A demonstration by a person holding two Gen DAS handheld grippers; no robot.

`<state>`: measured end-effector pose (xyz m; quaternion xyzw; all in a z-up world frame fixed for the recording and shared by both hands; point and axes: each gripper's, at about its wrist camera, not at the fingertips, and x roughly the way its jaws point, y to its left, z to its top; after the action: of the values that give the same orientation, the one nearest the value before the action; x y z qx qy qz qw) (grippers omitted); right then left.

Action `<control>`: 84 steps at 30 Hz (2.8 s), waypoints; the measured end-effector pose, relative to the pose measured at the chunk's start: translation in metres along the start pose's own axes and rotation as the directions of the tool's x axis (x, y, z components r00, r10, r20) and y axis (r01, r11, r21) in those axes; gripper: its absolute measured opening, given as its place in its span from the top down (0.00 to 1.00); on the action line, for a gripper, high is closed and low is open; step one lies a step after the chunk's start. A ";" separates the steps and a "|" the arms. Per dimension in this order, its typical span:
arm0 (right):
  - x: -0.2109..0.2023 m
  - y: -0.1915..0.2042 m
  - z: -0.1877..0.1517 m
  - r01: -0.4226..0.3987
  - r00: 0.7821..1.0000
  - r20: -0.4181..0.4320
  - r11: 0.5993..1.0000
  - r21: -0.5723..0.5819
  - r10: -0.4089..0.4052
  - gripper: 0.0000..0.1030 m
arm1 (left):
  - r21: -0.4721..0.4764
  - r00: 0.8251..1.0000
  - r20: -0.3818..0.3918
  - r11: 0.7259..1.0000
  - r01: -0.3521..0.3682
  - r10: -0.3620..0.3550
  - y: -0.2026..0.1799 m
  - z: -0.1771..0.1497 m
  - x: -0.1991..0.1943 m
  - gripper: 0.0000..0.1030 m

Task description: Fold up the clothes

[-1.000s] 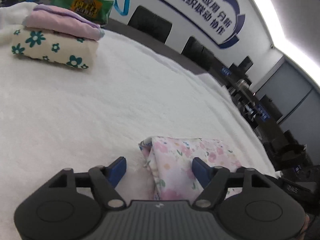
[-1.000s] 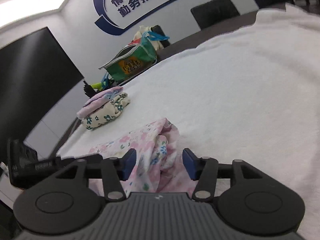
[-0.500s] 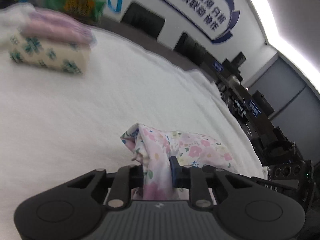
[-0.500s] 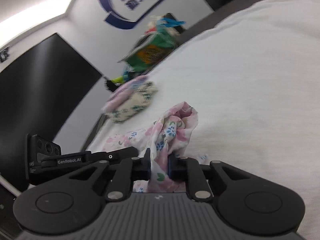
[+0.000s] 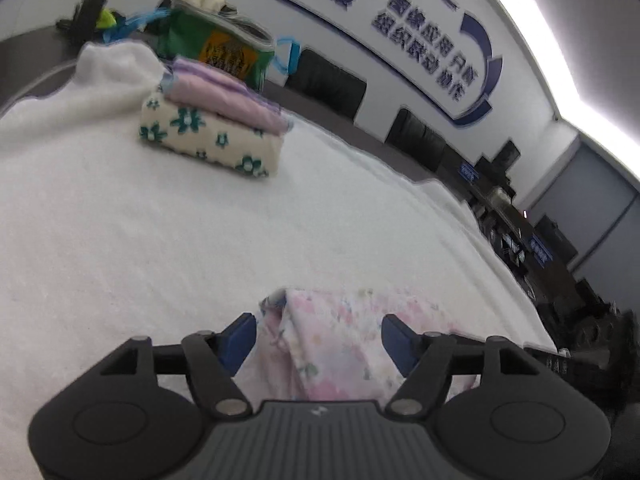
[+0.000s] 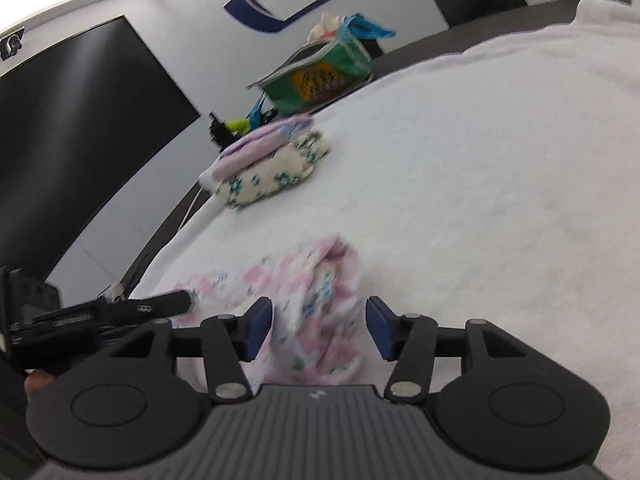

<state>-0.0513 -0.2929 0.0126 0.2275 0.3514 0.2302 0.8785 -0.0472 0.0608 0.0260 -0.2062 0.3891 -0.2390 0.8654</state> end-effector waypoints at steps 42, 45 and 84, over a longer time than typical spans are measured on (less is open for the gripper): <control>0.060 0.075 0.183 -0.344 0.930 0.145 0.939 0.017 0.338 0.88 | -0.123 0.966 0.157 0.967 0.224 -0.204 0.035 0.229 -0.035 0.85; 0.103 0.082 0.220 -0.324 0.941 0.112 0.945 0.033 0.319 0.88 | -0.166 0.972 0.151 0.964 0.206 -0.182 0.063 0.260 -0.015 0.85; 0.292 0.139 0.150 0.196 0.959 0.276 0.839 -0.507 -0.057 0.91 | -0.009 0.779 0.544 0.931 -0.366 0.312 0.091 0.182 0.116 0.95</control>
<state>0.2120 -0.0544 0.0388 -0.0202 0.1749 0.2286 0.9575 0.1836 0.0981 0.0214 -0.1489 0.1503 -0.0307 0.9769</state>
